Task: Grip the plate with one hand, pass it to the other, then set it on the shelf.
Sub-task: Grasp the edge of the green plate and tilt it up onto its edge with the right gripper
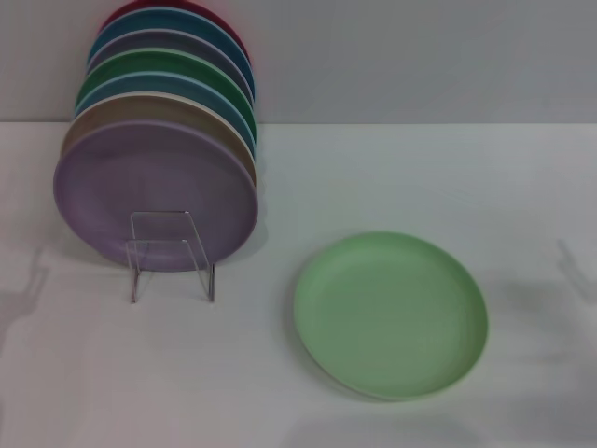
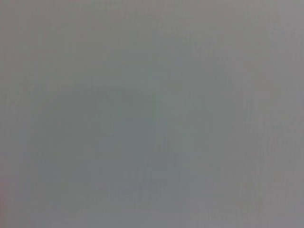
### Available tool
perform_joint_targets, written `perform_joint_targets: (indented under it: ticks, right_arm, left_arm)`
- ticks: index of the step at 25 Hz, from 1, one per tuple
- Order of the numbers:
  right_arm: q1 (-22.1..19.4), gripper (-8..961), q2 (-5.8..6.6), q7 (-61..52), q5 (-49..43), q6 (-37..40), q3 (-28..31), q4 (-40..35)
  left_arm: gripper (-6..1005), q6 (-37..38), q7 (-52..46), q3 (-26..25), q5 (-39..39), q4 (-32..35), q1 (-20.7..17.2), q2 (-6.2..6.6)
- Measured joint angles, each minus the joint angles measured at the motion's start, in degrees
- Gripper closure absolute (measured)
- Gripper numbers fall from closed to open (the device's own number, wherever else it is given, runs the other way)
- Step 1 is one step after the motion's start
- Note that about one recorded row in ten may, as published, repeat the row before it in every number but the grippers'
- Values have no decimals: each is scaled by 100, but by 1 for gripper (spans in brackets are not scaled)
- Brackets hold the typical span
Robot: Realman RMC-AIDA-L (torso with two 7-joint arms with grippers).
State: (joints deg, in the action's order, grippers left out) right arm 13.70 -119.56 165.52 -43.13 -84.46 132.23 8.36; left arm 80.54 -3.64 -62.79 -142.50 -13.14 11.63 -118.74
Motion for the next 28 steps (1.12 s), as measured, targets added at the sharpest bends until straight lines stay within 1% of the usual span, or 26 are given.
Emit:
perform_joint_targets:
  ticks: [11, 17, 19, 20, 21, 23, 24, 25, 26, 27, 28]
  right_arm:
    - [-55, 120, -17, -4, -3, -81, -58, -63]
    - [-70, 121, -25, -12, 5, -226, -49, -113]
    - [-71, 121, -25, -173, 54, -335, -21, -159]
    - [-76, 121, -22, -589, 74, -524, -32, -166]
    - [-76, 121, -22, -589, 74, -524, -32, -166]
    - [-101, 121, -4, -1151, 69, -639, -163, -5]
    - [-129, 122, 22, -1589, 51, -595, -289, 227]
    - [-229, 122, 57, -2503, -76, -260, -514, 787]
    - [-229, 122, 57, -2503, -76, -260, -514, 787]
    - [-306, 122, 70, -3170, -264, 68, -629, 1232]
    - [-420, 122, 66, -3855, -619, 528, -757, 1870]
  left_arm:
    - [188, 16, 1, -51, 12, 40, -4, 12]
    - [189, 37, -14, -37, 13, 16, -36, 2]
    - [190, 38, -20, -20, 12, -6, -44, 0]
    - [190, 38, -25, -7, 6, -12, -40, -5]
    - [190, 38, -25, -7, 6, -12, -40, -5]
    - [191, 26, -50, 4, -8, -17, -29, -9]
    - [191, 17, -60, 13, -14, -19, -27, -10]
    - [191, 15, -62, 20, -16, -19, -27, -12]
    - [191, 17, -64, 31, -17, -20, -29, -15]
    - [191, 24, -64, 36, -19, -21, -35, -18]
    - [192, 32, -64, 38, -17, -22, -42, -20]
